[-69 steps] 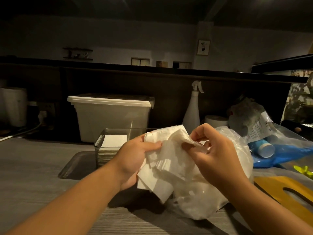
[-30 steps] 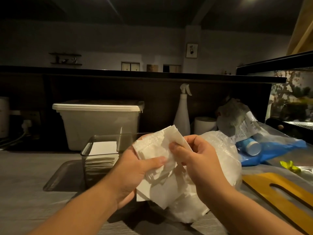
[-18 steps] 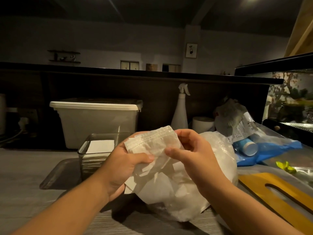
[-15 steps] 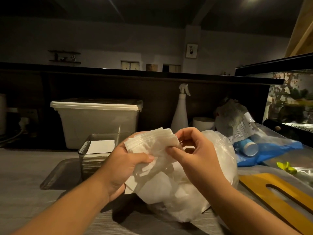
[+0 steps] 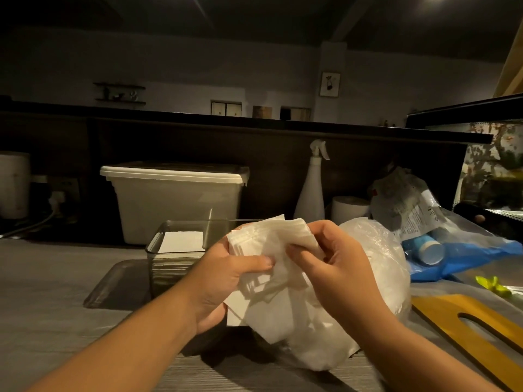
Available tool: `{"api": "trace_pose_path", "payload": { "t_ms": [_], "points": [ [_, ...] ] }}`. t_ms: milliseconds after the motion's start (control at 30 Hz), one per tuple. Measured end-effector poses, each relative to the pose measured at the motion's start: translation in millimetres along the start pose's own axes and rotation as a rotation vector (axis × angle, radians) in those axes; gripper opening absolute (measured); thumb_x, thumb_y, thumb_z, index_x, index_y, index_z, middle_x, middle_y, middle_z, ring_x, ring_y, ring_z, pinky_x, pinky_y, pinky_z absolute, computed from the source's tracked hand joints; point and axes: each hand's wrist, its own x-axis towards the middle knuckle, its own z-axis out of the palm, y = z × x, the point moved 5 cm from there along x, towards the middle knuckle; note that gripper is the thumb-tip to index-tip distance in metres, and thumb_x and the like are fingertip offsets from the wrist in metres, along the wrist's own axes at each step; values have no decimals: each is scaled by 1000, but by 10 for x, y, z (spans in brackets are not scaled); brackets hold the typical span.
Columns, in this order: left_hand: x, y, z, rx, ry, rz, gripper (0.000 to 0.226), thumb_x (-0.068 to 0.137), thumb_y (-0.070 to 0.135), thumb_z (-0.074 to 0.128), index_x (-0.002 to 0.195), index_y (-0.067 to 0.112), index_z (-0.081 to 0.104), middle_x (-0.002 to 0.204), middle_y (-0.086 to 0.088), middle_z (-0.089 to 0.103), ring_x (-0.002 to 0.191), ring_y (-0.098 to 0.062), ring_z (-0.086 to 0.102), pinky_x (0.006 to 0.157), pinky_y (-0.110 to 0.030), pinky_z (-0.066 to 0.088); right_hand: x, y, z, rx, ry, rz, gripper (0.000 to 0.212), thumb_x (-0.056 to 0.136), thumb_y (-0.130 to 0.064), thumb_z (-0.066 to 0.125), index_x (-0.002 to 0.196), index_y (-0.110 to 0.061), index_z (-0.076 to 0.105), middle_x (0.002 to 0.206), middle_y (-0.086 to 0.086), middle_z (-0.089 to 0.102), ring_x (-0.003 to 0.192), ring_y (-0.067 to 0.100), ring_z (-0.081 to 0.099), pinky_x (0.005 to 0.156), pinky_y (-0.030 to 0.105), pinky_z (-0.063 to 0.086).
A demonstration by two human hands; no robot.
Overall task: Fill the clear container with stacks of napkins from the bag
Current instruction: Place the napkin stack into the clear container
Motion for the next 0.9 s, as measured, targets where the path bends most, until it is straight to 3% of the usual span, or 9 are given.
{"api": "trace_pose_path", "payload": {
  "t_ms": [100, 233, 433, 567, 633, 700, 800, 900],
  "points": [
    [-4, -15, -1, 13, -36, -32, 57, 65, 9, 75, 120, 11, 63, 100, -13, 76, 88, -26, 74, 66, -33, 61, 22, 31, -38, 17, 52, 52, 7, 90, -28, 70, 92, -26, 64, 83, -7, 69, 75, 9, 66, 62, 25, 58],
    [-5, -30, -24, 101, -53, -45, 57, 64, 2, 77, 118, 14, 63, 95, -10, 76, 83, -22, 75, 63, -31, 59, 56, 84, -110, 74, 132, 131, 8, 91, -21, 69, 89, -22, 62, 79, -1, 68, 73, 17, 66, 58, 28, 60],
    [29, 16, -96, 111, -8, -15, 58, 78, -17, 66, 125, 17, 59, 99, -8, 77, 87, -20, 74, 62, -28, 59, 105, 150, -206, 285, 167, 268, 10, 90, -14, 67, 98, -20, 64, 90, 3, 73, 89, 25, 71, 77, 44, 62],
    [72, 87, -185, 37, 48, 0, 54, 78, -16, 67, 121, 16, 59, 96, -8, 77, 85, -24, 75, 65, -38, 61, 158, 129, -266, 412, 140, 280, 17, 88, -6, 62, 102, -11, 67, 95, 12, 72, 95, 33, 69, 85, 50, 59],
    [82, 101, -217, 0, 72, 8, 54, 78, -14, 67, 120, 19, 60, 93, -6, 77, 81, -23, 75, 63, -40, 60, 167, 89, -240, 439, 81, 219, 21, 80, -8, 63, 100, -4, 66, 95, 23, 67, 91, 39, 67, 79, 48, 56],
    [85, 115, -244, -20, 86, 6, 54, 79, -12, 66, 119, 23, 60, 95, -6, 77, 80, -24, 75, 59, -40, 60, 168, 44, -204, 450, 18, 177, 28, 68, -14, 62, 94, -4, 66, 90, 25, 63, 82, 34, 62, 70, 41, 52],
    [110, 135, -283, -31, 66, 5, 57, 82, -8, 67, 130, 22, 58, 107, -11, 75, 92, -31, 74, 67, -45, 61, 158, 10, -137, 430, -104, 162, 25, 65, -16, 62, 88, -10, 69, 86, 17, 64, 80, 27, 63, 66, 35, 52],
    [103, 180, -293, -44, 66, 31, 53, 84, -6, 66, 128, 22, 58, 105, -9, 76, 92, -27, 74, 70, -44, 60, 124, 29, -66, 437, -168, 215, 35, 68, -16, 80, 101, -14, 69, 94, 7, 71, 88, 28, 71, 70, 31, 58]
  ]
}}
